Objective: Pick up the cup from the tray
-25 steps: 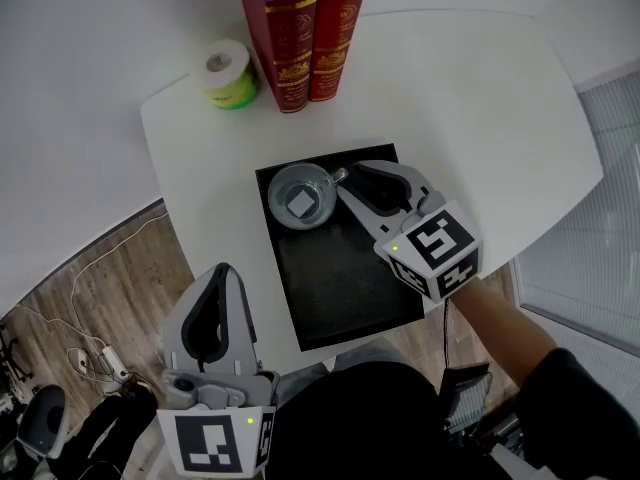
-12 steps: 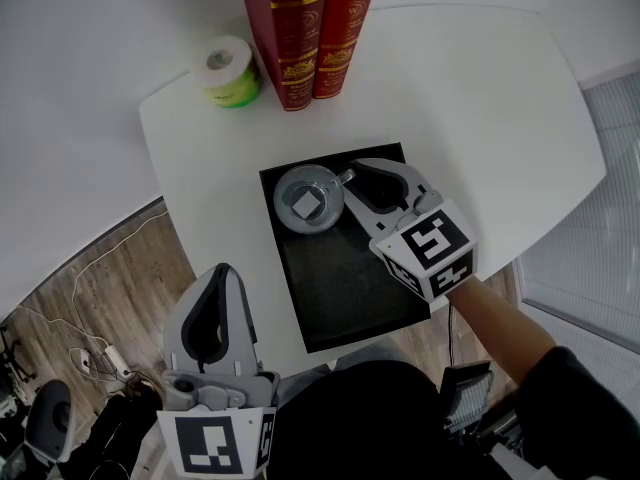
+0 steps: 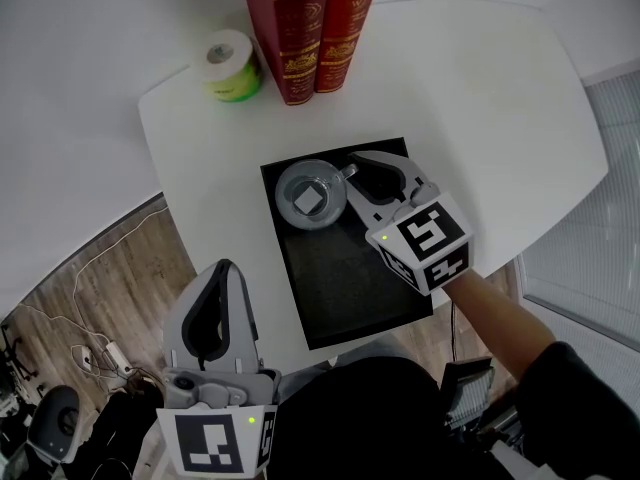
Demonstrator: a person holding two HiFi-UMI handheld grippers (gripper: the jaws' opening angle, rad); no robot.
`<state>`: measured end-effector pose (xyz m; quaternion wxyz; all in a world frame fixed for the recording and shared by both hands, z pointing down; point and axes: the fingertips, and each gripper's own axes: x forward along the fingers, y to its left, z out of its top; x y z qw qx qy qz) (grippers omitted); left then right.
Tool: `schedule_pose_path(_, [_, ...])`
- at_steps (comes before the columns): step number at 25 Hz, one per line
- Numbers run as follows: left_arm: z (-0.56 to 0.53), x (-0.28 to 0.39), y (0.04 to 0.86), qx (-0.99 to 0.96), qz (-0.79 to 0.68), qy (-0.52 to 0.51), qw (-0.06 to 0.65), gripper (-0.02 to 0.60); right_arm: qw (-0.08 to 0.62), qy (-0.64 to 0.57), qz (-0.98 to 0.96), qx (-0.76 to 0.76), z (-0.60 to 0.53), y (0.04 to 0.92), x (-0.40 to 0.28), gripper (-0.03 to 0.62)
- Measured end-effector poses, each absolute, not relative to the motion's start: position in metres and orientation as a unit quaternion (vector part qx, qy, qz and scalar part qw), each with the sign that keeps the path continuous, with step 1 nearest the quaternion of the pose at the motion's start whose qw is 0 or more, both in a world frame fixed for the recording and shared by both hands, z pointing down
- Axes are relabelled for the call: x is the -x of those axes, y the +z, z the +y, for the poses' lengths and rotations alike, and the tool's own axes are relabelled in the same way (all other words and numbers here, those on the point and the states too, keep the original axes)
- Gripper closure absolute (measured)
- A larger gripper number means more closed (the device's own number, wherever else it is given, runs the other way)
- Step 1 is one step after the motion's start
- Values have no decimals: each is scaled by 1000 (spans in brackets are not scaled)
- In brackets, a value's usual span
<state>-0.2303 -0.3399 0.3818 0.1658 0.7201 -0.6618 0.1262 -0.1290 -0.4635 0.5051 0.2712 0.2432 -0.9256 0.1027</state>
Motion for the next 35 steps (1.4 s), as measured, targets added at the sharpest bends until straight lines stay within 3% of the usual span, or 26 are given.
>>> schedule_pose_path(8, [-340,223,384,-725,-656,128,169,580,275,90,-921,-262,-466,505,130,542])
schedule_pose_path(35, [-340,211,369,-732,-652,124,151,580,267,127,-915,-273,-469,498,129,548])
